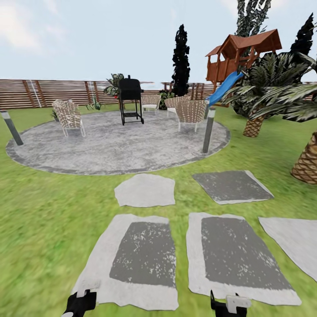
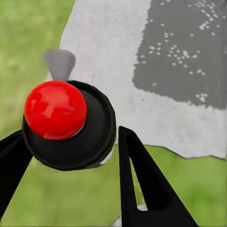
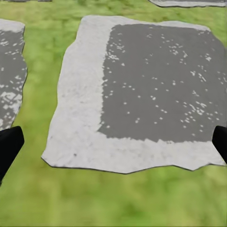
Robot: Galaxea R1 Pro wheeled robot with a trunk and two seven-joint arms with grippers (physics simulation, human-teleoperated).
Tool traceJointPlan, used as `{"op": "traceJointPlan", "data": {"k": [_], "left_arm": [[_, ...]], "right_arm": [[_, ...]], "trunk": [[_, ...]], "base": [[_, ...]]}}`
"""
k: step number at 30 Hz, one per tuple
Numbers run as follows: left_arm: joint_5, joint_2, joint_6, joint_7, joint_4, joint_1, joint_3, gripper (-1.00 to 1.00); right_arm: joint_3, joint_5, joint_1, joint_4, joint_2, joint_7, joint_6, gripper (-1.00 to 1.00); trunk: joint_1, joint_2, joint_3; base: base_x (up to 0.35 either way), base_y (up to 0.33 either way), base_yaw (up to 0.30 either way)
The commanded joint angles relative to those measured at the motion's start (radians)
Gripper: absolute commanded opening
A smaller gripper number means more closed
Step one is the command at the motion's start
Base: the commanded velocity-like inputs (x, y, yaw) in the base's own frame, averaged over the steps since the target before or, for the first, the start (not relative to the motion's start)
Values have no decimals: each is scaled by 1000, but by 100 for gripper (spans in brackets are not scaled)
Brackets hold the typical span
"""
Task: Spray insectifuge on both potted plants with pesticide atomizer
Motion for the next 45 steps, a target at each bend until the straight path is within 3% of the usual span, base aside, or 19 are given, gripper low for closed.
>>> {"op": "traceJointPlan", "data": {"k": [1,4,7,15,45], "left_arm": [[-11,0,-4,3,2,-1,4,-100],[-11,0,-4,4,1,-1,4,-100],[-11,0,-4,4,1,-1,4,-100],[-11,0,-5,3,1,-1,4,-100],[-14,-2,-5,2,1,-1,4,-100]], "right_arm": [[1,4,0,12,0,-4,-38,100],[1,4,0,55,0,-2,-159,100],[0,3,0,73,3,-4,-191,100],[-1,3,12,131,6,-5,-193,100],[-1,3,21,134,6,-5,-193,100]], "trunk": [[0,0,-1],[0,0,-1],[0,0,-1],[0,0,-1],[0,0,-1]], "base": [[339,0,0],[339,0,0],[339,0,0],[339,0,0],[339,0,0]]}}
